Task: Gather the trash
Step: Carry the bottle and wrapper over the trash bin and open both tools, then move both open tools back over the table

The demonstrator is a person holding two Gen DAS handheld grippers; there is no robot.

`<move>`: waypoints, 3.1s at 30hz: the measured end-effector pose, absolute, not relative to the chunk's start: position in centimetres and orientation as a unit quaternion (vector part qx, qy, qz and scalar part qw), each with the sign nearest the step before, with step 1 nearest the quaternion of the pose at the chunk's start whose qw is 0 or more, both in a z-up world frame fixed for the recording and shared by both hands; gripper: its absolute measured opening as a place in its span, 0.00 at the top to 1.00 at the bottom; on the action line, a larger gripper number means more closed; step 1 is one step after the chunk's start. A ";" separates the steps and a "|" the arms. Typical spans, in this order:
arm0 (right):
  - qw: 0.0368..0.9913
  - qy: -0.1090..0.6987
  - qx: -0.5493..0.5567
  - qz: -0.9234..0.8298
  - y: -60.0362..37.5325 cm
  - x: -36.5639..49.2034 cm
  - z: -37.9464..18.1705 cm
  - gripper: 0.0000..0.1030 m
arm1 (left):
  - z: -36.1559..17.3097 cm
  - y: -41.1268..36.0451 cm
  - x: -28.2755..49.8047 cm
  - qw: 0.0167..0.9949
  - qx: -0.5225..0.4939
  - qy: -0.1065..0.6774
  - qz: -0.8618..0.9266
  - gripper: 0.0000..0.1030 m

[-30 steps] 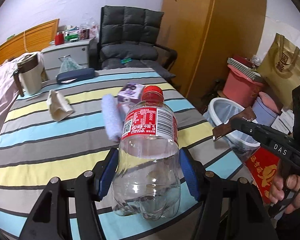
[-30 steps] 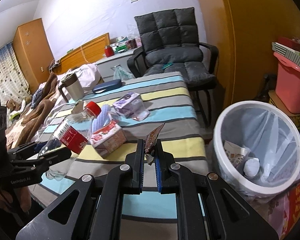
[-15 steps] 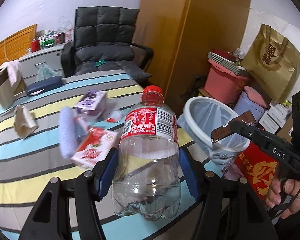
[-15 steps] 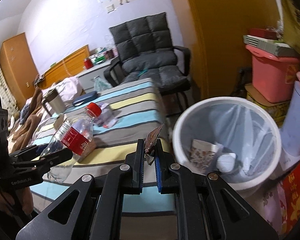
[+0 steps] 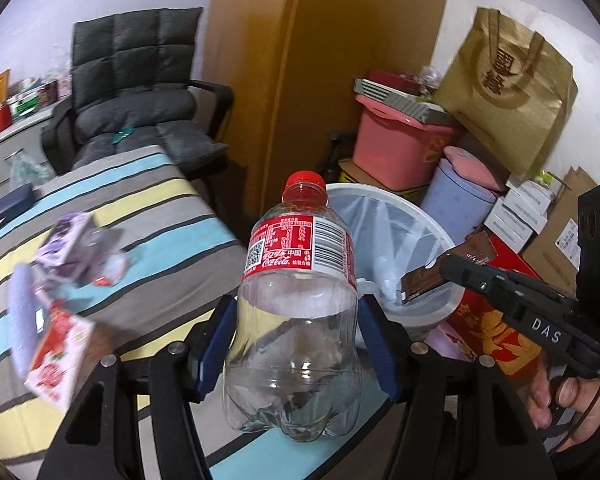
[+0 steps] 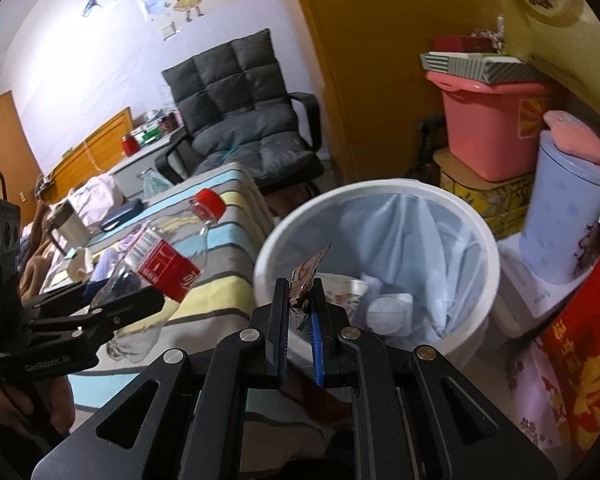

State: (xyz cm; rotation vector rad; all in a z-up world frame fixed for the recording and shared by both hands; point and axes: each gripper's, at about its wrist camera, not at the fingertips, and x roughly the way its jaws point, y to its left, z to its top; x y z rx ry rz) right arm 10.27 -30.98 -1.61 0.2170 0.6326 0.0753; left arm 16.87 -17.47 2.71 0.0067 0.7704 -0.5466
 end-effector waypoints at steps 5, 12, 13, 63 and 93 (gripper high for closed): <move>0.940 0.320 0.115 0.018 -32.3 10.5 -2.3 0.88 | 2.1 -19.8 18.3 0.879 0.006 0.384 -0.284 0.38; 0.933 0.338 0.126 0.009 -33.5 11.2 -3.2 0.88 | 1.2 -22.7 20.3 0.864 0.006 0.399 -0.308 0.38; 0.931 0.343 0.126 0.010 -33.6 11.4 -3.3 0.88 | 1.2 -23.0 20.5 0.862 0.006 0.401 -0.308 0.38; 0.938 0.326 0.065 0.094 -25.4 10.1 -1.1 0.49 | 2.6 -11.0 14.8 0.915 -0.025 0.358 -0.182 0.30; 0.919 0.354 0.040 0.166 -19.6 10.5 -2.2 0.49 | 1.1 -1.6 11.8 0.928 -0.044 0.359 -0.087 0.30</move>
